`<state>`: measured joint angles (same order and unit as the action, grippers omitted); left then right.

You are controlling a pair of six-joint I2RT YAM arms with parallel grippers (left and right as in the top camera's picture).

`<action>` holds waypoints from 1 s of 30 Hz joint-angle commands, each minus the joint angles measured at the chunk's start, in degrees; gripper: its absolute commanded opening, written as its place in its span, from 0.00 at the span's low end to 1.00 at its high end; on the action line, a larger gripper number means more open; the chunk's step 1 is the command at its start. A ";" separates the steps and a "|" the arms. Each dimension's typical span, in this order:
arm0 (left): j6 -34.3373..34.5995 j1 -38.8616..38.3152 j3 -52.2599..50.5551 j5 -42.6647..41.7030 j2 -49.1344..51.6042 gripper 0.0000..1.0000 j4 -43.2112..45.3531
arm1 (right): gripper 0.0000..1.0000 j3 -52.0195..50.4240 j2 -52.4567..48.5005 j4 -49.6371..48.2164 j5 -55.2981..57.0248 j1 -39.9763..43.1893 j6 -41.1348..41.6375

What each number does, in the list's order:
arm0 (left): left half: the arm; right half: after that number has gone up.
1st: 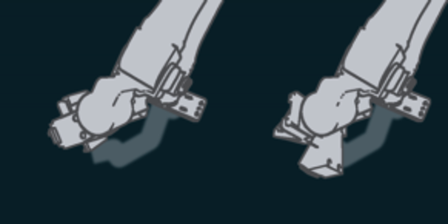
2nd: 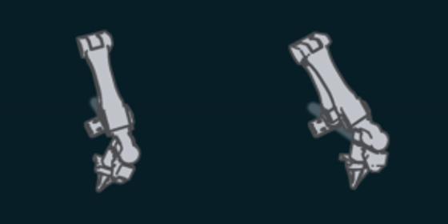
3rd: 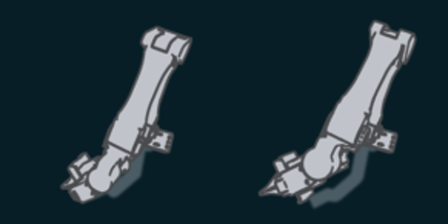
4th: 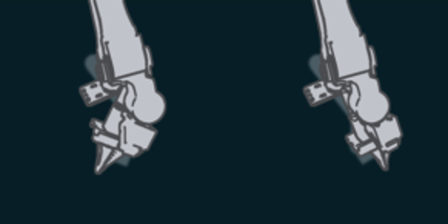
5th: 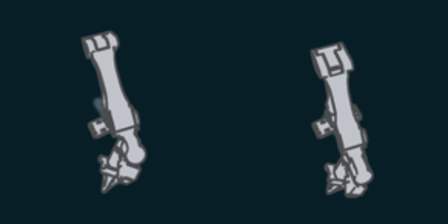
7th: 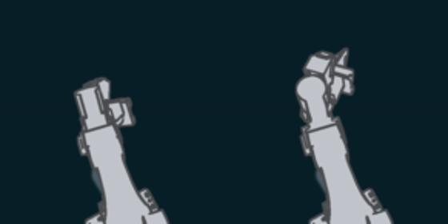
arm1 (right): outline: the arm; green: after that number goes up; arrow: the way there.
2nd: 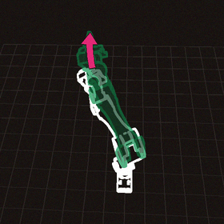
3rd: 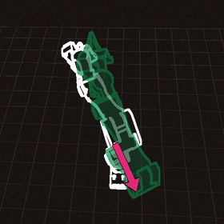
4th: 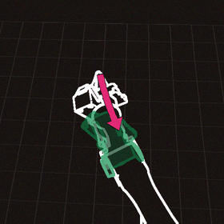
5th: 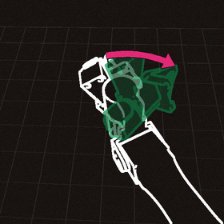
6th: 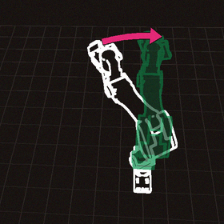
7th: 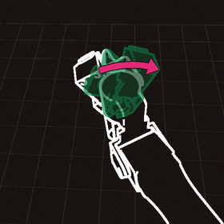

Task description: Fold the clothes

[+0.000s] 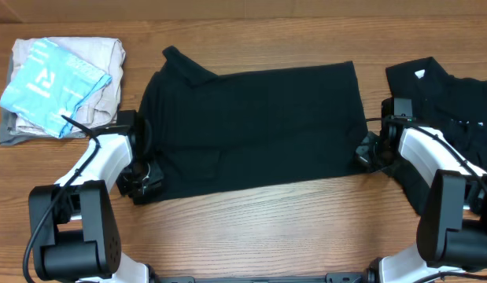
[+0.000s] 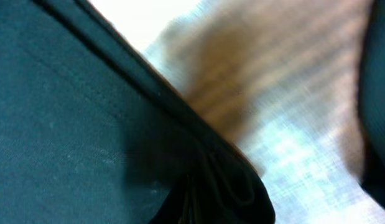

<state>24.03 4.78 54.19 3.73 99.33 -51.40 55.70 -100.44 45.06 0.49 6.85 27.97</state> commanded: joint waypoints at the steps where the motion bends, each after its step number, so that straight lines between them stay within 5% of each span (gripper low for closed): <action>1: 1.05 1.84 -1.62 4.17 0.33 0.36 0.74 | 0.04 -3.32 -2.16 3.67 3.98 0.39 3.93; 11: 0.35 1.92 1.38 2.25 0.31 0.29 -3.02 | 0.04 1.11 -1.81 7.52 3.98 0.39 5.03; 16: 0.17 1.92 11.32 2.19 0.31 0.27 -9.03 | 0.04 9.16 -0.42 12.59 2.73 -0.11 3.98; 24: -2.08 1.92 32.20 -3.08 0.31 0.30 -19.76 | 0.06 18.58 0.96 17.03 -13.35 -3.10 -9.97; 30: -5.49 0.48 33.22 -17.99 0.35 0.04 -20.90 | 0.11 18.62 0.90 15.65 -16.02 -4.13 -11.69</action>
<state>20.67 5.98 87.68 -6.13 99.66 -71.85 73.19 -101.06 61.01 -12.62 2.76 18.92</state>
